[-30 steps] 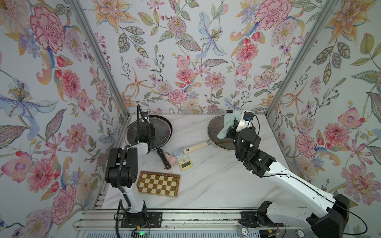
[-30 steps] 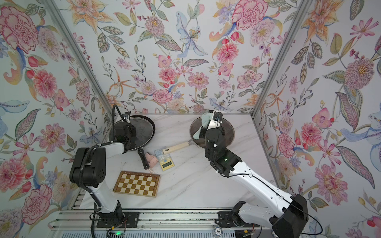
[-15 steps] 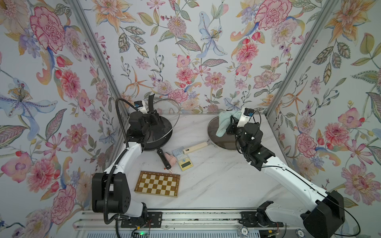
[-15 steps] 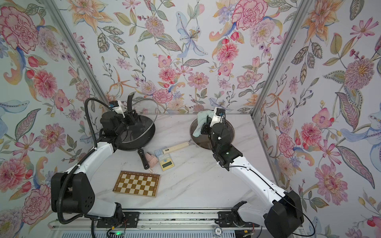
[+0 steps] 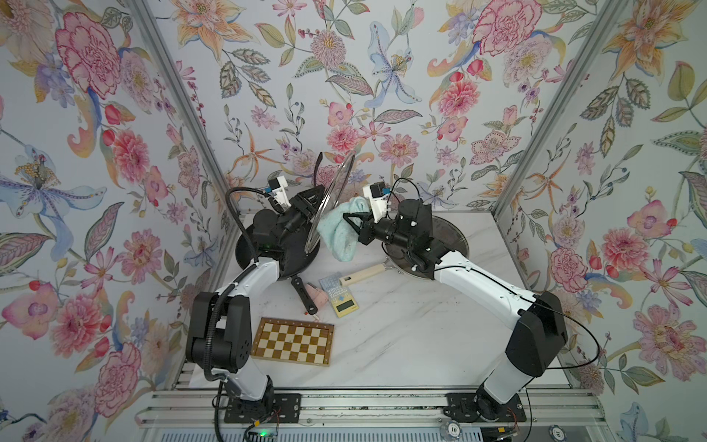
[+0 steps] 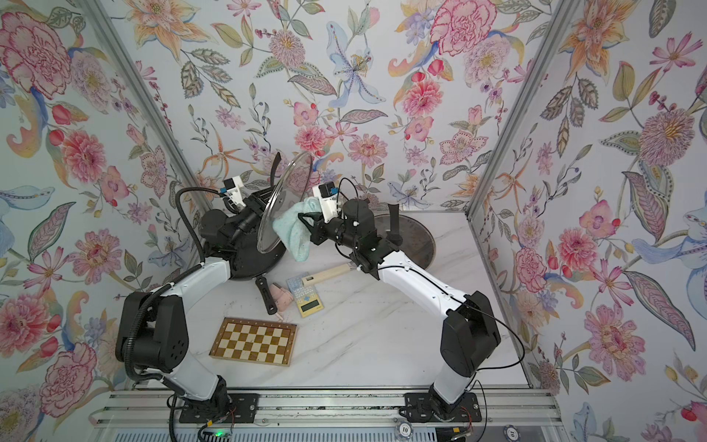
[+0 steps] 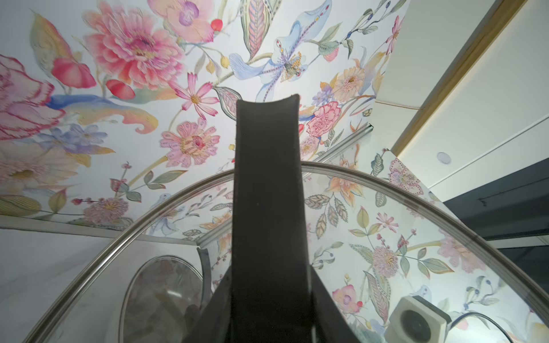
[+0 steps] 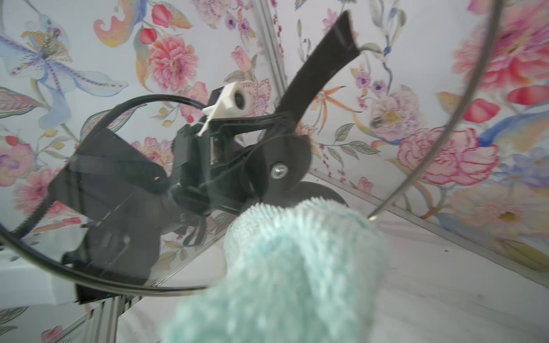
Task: Wipe the pot lid with a cloth
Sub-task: Wipe the pot lid.
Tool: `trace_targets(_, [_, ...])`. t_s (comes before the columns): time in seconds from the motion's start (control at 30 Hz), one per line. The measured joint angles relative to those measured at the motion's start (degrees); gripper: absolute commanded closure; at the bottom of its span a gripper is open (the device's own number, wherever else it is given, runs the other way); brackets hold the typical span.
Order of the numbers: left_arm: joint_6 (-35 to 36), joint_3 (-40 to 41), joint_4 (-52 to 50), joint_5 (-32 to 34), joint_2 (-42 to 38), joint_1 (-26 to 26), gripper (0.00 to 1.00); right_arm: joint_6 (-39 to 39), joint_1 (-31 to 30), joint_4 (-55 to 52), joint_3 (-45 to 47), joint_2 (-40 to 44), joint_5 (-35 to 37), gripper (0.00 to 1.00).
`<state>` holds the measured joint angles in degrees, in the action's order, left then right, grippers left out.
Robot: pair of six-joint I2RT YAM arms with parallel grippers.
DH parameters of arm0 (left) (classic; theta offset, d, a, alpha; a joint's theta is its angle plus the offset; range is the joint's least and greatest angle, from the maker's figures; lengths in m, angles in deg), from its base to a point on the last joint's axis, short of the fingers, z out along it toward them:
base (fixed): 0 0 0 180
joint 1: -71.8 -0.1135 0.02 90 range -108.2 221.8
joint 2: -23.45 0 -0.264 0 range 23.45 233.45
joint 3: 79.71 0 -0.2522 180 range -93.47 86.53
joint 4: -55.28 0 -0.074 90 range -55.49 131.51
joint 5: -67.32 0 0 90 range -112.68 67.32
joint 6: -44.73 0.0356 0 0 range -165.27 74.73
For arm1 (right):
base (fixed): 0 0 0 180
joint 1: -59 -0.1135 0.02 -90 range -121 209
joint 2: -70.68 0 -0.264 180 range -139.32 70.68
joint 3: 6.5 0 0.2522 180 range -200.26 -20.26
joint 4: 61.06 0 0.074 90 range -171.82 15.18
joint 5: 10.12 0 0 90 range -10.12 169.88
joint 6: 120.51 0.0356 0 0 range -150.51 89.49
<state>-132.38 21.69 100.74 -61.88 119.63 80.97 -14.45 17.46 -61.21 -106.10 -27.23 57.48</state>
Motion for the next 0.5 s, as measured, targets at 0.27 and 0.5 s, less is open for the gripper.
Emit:
trace_targets(0.27, [-9.2, -0.6, 9.3, -3.0, 5.5, 1.9, 1.00, 0.2, -2.2, -1.2, -6.8, -1.4, -8.6, 0.98])
trace_targets(0.5, [-15.7, -0.6, 16.1, -4.3, 7.1, 4.1, 1.00, 1.4, 1.6, 1.1, -12.9, -1.7, -9.6, 1.00])
